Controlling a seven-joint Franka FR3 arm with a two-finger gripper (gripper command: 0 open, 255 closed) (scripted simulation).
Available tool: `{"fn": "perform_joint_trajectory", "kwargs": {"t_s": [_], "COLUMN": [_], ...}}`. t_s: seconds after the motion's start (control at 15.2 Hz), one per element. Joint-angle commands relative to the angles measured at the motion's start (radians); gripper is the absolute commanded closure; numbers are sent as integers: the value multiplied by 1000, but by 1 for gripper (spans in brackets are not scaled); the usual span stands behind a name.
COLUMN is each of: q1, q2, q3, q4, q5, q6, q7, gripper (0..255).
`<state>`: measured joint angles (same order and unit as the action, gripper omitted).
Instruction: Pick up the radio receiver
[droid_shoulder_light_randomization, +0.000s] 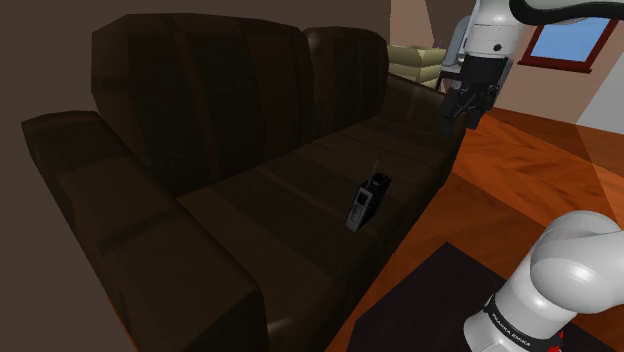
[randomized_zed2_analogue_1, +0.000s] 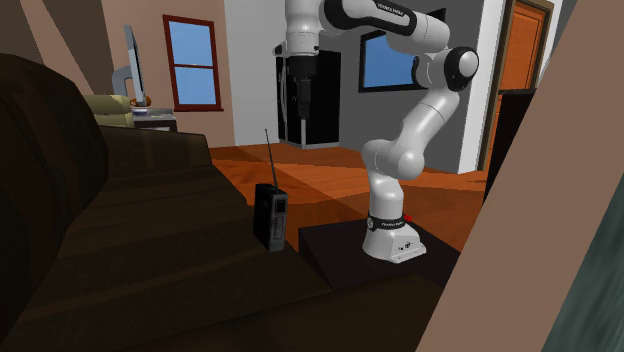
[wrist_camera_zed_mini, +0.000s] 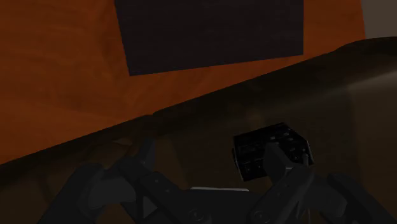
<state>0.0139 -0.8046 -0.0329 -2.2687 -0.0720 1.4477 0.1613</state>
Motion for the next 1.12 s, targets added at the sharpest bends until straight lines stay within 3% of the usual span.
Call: {"fn": "perform_joint_trajectory", "kwargs": {"t_s": [0.0, 0.53, 1.06], "q1": [0, -110, -193], "q2": [0, 50, 203], "q3": [0, 114, 243], "q4": [0, -179, -279], "q5": [0, 238, 459], "q6": [0, 265, 621], "q7": [0, 496, 934], "gripper": [0, 0, 0]}}
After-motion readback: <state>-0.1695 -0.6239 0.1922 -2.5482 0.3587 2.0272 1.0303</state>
